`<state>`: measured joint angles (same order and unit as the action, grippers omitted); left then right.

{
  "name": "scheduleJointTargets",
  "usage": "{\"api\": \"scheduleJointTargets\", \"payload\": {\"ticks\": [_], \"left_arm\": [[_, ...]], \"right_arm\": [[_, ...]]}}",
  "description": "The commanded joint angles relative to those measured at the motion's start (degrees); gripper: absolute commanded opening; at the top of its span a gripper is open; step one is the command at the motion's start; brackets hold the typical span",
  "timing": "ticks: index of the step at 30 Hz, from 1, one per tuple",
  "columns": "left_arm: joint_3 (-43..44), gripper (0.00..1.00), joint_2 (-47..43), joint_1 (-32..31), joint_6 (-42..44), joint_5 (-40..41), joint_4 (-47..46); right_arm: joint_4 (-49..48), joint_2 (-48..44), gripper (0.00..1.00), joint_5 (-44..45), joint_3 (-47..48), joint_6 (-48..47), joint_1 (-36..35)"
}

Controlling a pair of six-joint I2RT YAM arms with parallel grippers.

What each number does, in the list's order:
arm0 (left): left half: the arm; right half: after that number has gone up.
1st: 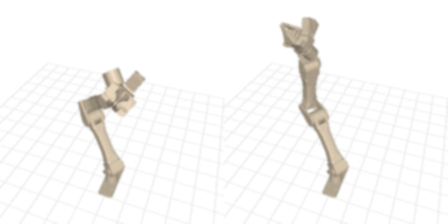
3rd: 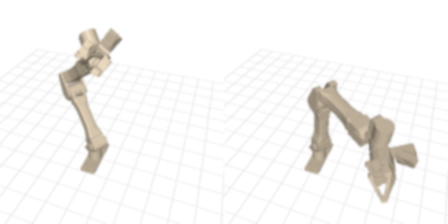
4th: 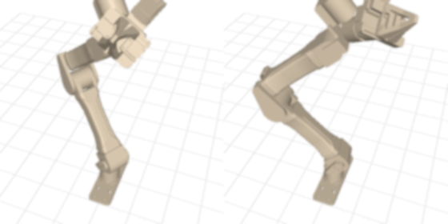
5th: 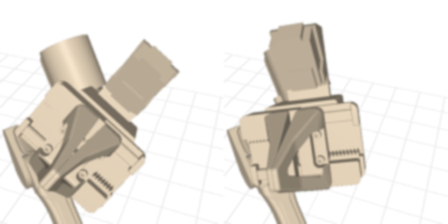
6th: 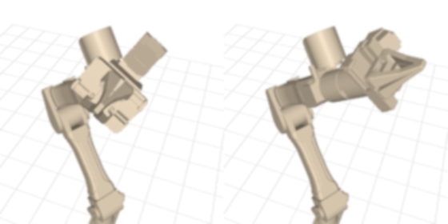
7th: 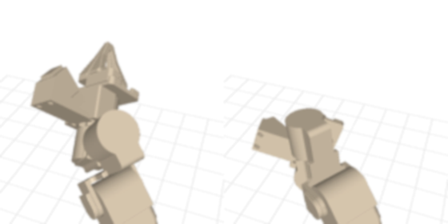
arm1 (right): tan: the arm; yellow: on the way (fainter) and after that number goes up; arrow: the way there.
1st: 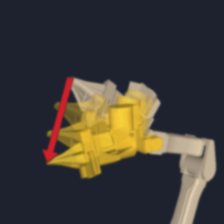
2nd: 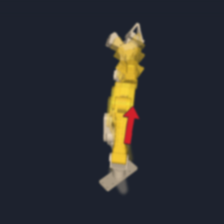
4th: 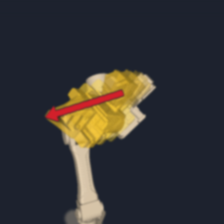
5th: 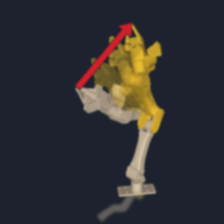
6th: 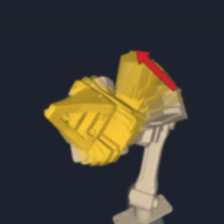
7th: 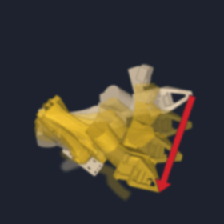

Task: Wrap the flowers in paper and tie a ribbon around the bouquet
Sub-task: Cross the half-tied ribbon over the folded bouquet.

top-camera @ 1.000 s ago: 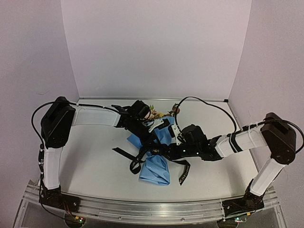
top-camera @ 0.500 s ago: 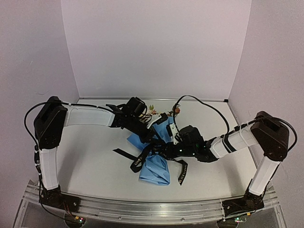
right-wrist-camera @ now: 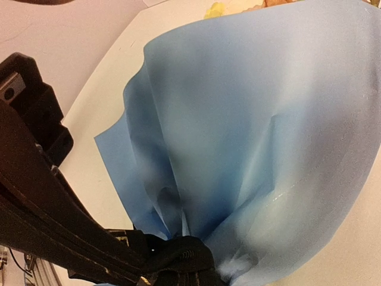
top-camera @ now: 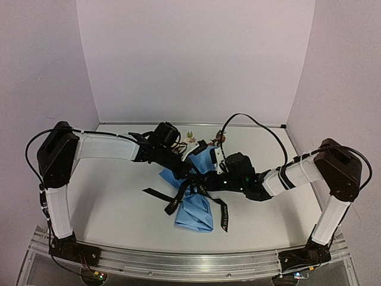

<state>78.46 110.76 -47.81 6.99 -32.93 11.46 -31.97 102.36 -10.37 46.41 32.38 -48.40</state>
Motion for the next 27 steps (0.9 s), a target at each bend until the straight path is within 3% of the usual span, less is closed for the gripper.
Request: {"api": "scheduleJointTargets", "payload": {"ticks": [1, 19, 27], "left_arm": [[-0.9, 0.0, -4.0, 0.3, -0.8, -0.2, -3.2], [-5.0, 0.0, -6.0, 0.3, -2.2, 0.1, -6.6], [-4.3, 0.02, -2.9, 0.3, -2.5, -1.9, -3.5]], "right_arm": [[-2.7, 1.7, 0.0, -1.6, 3.5, 4.5, 1.1], [-2.7, 6.4, 0.0, -0.4, 7.6, 7.4, 1.3], [-2.7, 6.8, 0.0, 0.6, 8.4, 7.1, 1.7]]}}
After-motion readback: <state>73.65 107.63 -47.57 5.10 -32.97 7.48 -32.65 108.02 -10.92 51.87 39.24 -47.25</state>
